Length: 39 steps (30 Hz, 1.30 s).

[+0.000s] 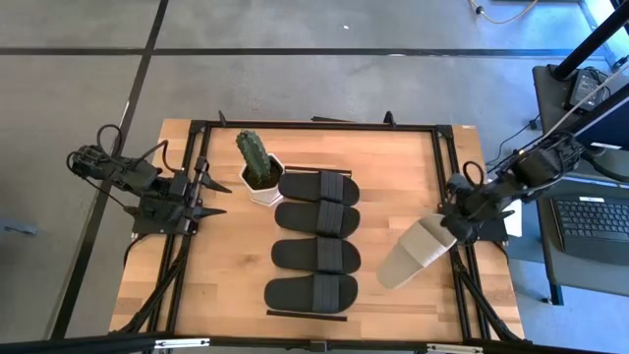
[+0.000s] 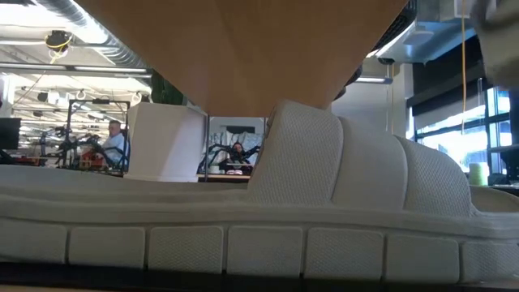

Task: Pick and place slides into the shelf
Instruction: Put the gray slide under the shelf

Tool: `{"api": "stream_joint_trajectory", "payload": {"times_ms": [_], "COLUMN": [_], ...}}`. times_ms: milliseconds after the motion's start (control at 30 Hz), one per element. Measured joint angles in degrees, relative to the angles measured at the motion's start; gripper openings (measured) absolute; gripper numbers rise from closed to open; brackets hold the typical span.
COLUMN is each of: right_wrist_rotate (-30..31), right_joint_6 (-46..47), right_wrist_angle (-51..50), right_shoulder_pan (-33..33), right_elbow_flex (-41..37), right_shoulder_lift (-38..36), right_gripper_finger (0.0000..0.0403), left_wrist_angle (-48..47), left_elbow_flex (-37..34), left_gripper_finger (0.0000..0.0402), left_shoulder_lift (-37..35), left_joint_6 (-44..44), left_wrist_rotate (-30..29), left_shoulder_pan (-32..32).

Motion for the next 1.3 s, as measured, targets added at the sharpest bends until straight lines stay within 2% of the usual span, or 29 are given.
{"api": "stream_joint_trajectory", "payload": {"times_ms": [133,300,400,633,833,933,1133,1300], "right_wrist_rotate": [1.2,7.7,10.6,12.2,17.4,16.7,13.0,12.4], "right_joint_6": [1.8,5.6,7.7,10.8,15.4,19.5,22.6,25.0], "right_wrist_angle": [0.0,0.9,4.2,16.0,19.3,19.6,22.6,25.5], "right_shoulder_pan": [0.0,0.0,0.0,0.0,0.0,0.0,-0.1,0.0], "right_elbow_flex": [-6.7,-15.6,-20.7,-33.2,-33.1,-33.2,-33.2,-33.2], "right_shoulder_lift": [-2.3,-7.5,-11.1,-15.9,-11.6,-8.9,-2.8,2.3], "right_gripper_finger": [0.0036,0.0036,0.0036,0.0035,0.0035,0.0035,0.0035,0.0035], "left_wrist_angle": [0.0,0.0,-0.1,-1.6,-2.4,-2.4,-2.2,-2.2], "left_elbow_flex": [0.0,0.0,0.0,0.0,-0.8,-1.9,-3.3,-3.4], "left_gripper_finger": [0.0225,0.0225,0.0224,0.0225,0.0225,0.0225,0.0225,0.0225], "left_shoulder_lift": [0.0,0.0,0.0,0.0,0.1,0.1,0.1,0.1], "left_joint_6": [0.0,0.0,-0.1,-1.5,-2.8,-2.8,-3.7,-4.2], "left_wrist_rotate": [0.0,0.0,0.0,0.0,-0.1,-0.1,0.0,0.0], "left_shoulder_pan": [0.0,0.0,0.0,0.0,0.0,0.0,0.0,0.0]}}
